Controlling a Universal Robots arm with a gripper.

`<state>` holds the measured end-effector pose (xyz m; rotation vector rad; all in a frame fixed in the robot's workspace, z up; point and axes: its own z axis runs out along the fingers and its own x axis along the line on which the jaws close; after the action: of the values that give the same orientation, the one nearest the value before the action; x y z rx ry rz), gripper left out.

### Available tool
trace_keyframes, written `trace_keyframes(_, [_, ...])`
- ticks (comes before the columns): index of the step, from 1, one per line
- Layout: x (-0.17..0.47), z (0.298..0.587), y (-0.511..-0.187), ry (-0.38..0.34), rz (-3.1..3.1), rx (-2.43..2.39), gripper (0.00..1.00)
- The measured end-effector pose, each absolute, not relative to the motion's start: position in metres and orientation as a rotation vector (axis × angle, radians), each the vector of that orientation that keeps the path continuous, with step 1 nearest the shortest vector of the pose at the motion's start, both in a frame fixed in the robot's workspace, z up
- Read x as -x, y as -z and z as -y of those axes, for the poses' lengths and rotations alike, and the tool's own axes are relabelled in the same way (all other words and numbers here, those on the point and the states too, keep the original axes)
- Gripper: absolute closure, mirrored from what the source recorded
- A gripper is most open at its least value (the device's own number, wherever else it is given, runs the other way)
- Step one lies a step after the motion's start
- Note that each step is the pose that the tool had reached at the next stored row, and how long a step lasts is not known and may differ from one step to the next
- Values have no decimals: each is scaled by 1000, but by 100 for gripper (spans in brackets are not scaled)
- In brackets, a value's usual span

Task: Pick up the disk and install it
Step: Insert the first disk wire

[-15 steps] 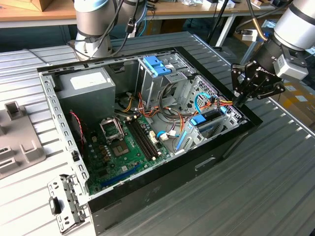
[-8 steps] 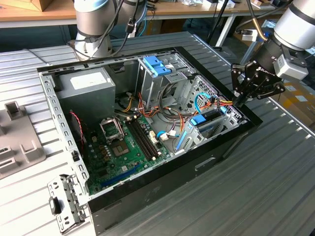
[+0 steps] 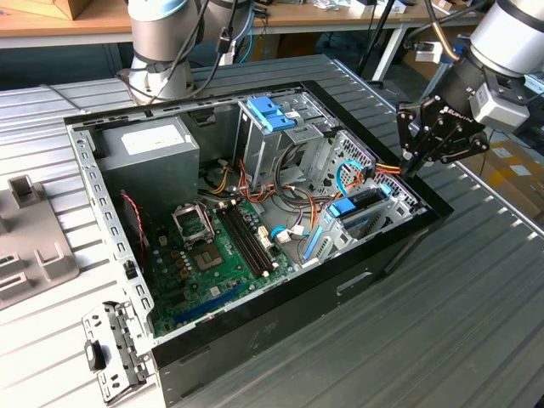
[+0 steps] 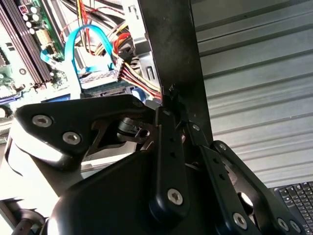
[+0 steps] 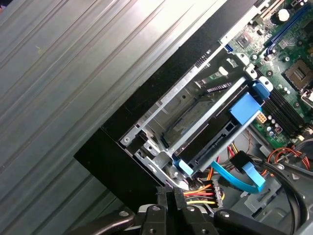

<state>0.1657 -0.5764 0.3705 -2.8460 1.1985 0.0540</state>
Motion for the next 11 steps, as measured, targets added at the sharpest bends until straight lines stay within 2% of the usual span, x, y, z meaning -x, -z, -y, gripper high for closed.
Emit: trace_keyframes(11, [-162, 575, -371, -58, -1196, 2840, 83])
